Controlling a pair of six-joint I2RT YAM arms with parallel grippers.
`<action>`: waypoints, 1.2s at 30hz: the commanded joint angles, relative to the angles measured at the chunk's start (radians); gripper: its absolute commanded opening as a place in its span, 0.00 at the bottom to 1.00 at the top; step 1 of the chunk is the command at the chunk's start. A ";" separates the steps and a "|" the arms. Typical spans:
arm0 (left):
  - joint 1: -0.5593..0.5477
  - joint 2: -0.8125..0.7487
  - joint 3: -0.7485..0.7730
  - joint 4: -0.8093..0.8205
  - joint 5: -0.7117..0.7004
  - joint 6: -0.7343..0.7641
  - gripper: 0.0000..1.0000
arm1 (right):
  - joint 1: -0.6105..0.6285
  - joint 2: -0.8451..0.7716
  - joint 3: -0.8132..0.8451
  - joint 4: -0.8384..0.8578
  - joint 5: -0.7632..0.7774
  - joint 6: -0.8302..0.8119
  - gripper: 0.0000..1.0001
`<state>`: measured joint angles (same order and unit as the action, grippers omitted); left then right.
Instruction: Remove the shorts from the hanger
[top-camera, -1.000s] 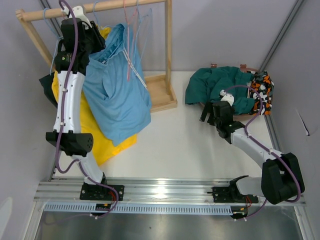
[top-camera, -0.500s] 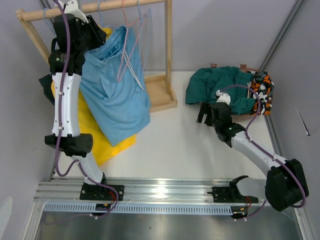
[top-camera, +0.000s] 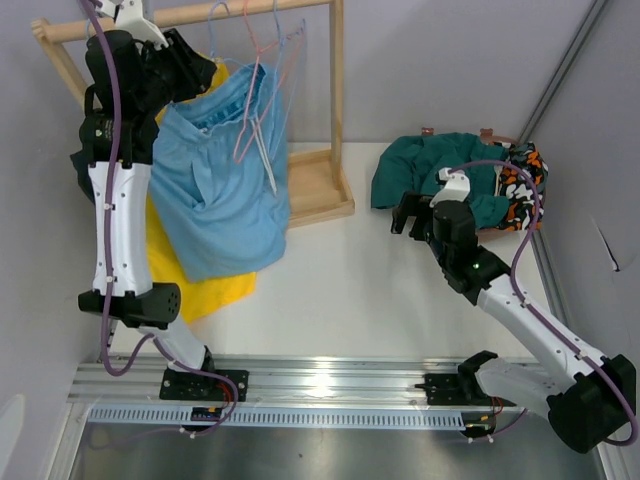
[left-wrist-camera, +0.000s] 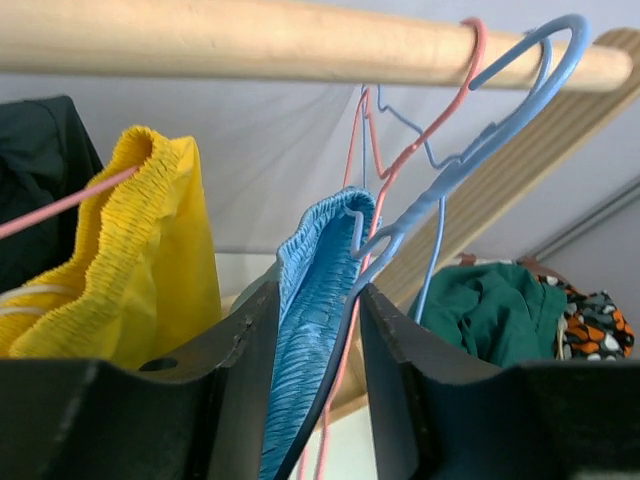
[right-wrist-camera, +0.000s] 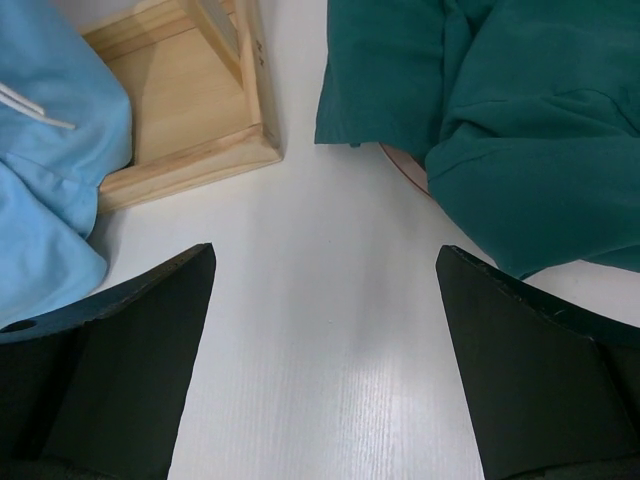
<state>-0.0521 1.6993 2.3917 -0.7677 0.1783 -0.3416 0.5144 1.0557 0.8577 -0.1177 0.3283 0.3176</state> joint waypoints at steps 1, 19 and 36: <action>-0.003 -0.046 -0.026 0.059 0.044 -0.011 0.45 | 0.004 -0.028 0.012 -0.022 0.037 -0.011 0.99; -0.100 -0.172 -0.548 0.026 -0.230 0.158 0.56 | 0.012 -0.042 0.000 -0.016 -0.002 0.003 0.99; -0.475 -0.511 -1.258 0.303 -0.097 0.075 0.51 | 0.053 -0.132 -0.048 -0.089 0.008 0.014 0.99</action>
<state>-0.4541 1.1500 1.1461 -0.5346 0.0795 -0.2699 0.5602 0.9432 0.8154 -0.2058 0.3275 0.3214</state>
